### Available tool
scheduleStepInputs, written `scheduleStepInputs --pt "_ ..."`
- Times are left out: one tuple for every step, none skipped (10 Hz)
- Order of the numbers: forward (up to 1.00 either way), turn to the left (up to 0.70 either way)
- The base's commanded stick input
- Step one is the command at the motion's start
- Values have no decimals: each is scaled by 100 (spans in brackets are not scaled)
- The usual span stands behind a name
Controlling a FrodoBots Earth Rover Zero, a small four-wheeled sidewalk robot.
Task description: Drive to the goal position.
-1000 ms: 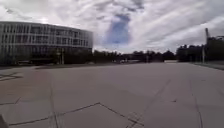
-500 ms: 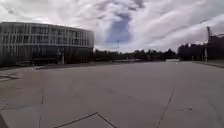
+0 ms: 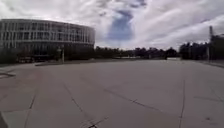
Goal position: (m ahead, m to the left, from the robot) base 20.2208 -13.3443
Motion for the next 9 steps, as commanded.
scheduleStepInputs --pt "70 1" --pt "70 1" --pt "70 1" --pt "70 1" --pt "70 1" --pt "70 1" --pt "70 1" --pt "70 1" --pt "70 1"
